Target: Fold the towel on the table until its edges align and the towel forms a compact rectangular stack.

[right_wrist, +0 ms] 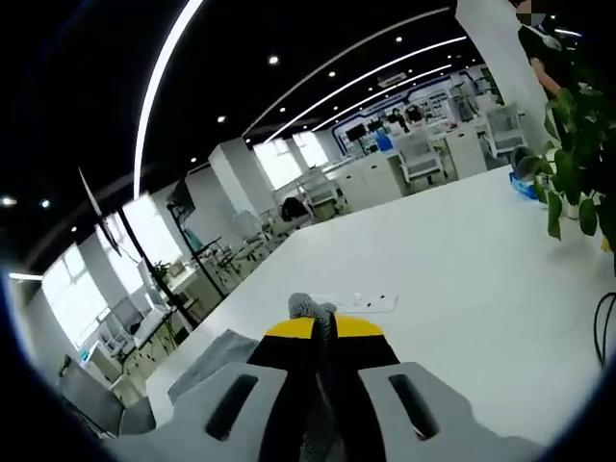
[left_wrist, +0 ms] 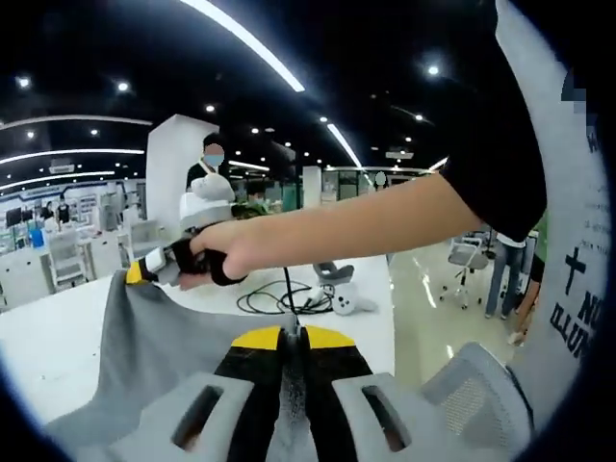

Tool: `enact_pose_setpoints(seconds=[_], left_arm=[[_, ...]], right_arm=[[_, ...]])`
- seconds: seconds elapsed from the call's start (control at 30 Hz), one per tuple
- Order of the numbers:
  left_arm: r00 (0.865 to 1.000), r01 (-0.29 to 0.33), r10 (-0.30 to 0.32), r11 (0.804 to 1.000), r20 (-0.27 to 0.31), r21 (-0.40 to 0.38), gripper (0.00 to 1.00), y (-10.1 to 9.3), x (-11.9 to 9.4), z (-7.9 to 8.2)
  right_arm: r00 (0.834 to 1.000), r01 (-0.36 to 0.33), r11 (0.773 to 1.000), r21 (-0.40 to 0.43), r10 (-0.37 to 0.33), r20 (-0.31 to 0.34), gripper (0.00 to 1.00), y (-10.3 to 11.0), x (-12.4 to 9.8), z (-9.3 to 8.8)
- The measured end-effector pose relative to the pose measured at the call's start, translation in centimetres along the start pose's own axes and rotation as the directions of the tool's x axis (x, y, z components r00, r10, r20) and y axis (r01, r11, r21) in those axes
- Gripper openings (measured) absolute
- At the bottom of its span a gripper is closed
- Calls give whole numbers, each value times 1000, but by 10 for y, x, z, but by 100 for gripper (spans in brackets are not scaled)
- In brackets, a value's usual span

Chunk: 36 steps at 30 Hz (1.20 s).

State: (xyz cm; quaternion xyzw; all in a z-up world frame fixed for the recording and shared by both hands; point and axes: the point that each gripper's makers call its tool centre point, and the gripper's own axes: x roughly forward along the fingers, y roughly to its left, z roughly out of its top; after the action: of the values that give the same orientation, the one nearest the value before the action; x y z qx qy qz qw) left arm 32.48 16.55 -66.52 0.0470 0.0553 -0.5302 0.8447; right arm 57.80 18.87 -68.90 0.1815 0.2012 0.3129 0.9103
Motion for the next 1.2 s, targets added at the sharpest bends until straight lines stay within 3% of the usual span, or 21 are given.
enact_pose_setpoints(seconds=[0.17,0.57,0.83,1.2], left_arm=[[999,-28,27,999,25,17,7,2,-19,14],[989,-136,135,991,67,12,7,26,-75,27],[974,-198,198,980,107,-9,7,44,-115,33],[946,-294,298,955,129,-47,7,74,-174,31]], right_arm=[[1000,-19,1000,15,19,13,2,20,6,8],[999,-35,999,-9,35,10,2,61,26,15],[998,-58,997,-57,59,9,2,99,44,21],[995,-98,994,-52,99,9,2,142,75,21]])
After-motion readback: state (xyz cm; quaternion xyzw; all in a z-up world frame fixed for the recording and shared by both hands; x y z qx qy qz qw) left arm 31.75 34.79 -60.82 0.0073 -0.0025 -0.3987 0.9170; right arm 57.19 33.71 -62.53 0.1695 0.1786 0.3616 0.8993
